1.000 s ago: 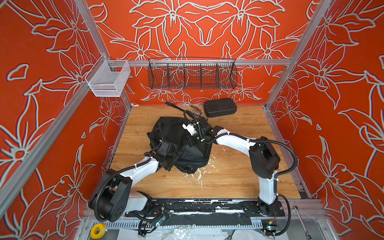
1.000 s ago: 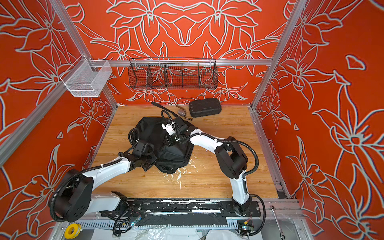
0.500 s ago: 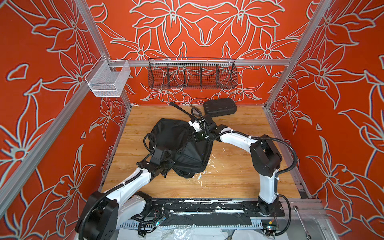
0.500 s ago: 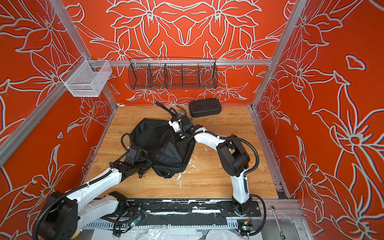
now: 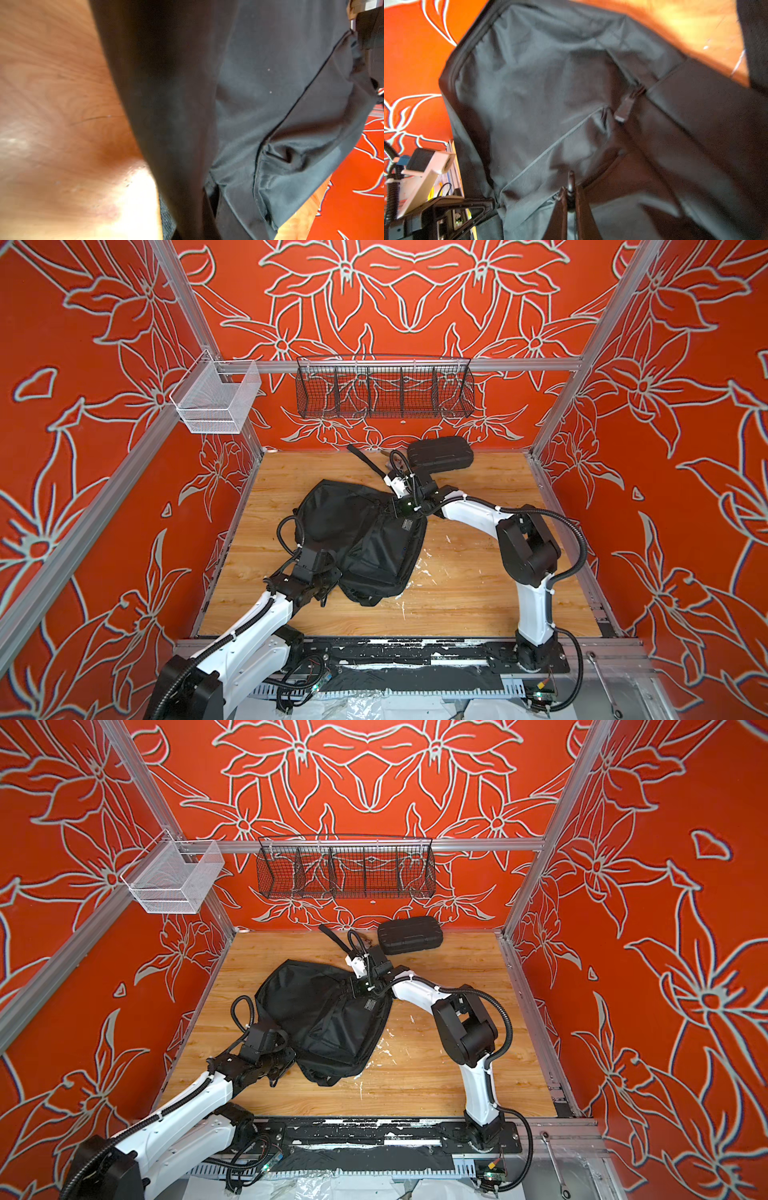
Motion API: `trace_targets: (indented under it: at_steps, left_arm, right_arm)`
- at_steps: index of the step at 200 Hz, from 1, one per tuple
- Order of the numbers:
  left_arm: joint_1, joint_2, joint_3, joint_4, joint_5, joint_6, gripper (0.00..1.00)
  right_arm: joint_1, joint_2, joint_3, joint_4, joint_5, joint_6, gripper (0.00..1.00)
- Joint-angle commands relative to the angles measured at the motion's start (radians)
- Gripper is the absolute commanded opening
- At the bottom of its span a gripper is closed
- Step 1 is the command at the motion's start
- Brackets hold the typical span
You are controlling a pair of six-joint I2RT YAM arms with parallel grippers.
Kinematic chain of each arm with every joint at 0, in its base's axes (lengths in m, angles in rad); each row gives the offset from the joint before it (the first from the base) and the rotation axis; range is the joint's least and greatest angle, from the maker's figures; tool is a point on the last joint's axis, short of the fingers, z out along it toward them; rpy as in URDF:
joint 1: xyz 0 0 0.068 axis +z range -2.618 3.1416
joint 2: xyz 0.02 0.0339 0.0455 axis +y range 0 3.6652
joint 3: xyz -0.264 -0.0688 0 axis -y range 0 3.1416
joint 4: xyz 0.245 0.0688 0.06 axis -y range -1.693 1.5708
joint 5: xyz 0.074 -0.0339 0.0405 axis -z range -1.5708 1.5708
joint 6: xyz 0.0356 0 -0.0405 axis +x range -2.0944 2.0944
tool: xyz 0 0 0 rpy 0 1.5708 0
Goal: Pack the student bag
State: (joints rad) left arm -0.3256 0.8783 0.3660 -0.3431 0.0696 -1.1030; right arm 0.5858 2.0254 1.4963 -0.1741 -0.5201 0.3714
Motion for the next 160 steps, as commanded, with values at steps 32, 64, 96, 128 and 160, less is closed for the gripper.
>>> trace_targets:
  at_steps: [32, 64, 96, 128, 160]
  left_arm:
    - [0.022, -0.079, -0.058, -0.174, -0.087, -0.047, 0.00]
    - [0.022, -0.114, -0.067, -0.174, -0.094, -0.050, 0.00]
    - [0.022, -0.093, 0.010, -0.190, -0.080, 0.036, 0.30]
    - [0.020, -0.081, 0.119, -0.230, -0.071, 0.155, 0.69]
    - [-0.006, -0.058, 0.239, -0.295, -0.072, 0.285, 0.79]
  right_arm:
    - [-0.057, 0.019, 0.057, 0.042, 0.048, -0.023, 0.00]
    - [-0.057, 0.029, 0.065, 0.047, 0.002, -0.026, 0.00]
    - [-0.056, 0.028, 0.037, 0.074, -0.042, -0.015, 0.00]
    - [-0.053, 0.033, 0.040, 0.056, -0.052, -0.020, 0.00]
    - [-0.043, 0.027, 0.051, 0.031, -0.052, -0.038, 0.00]
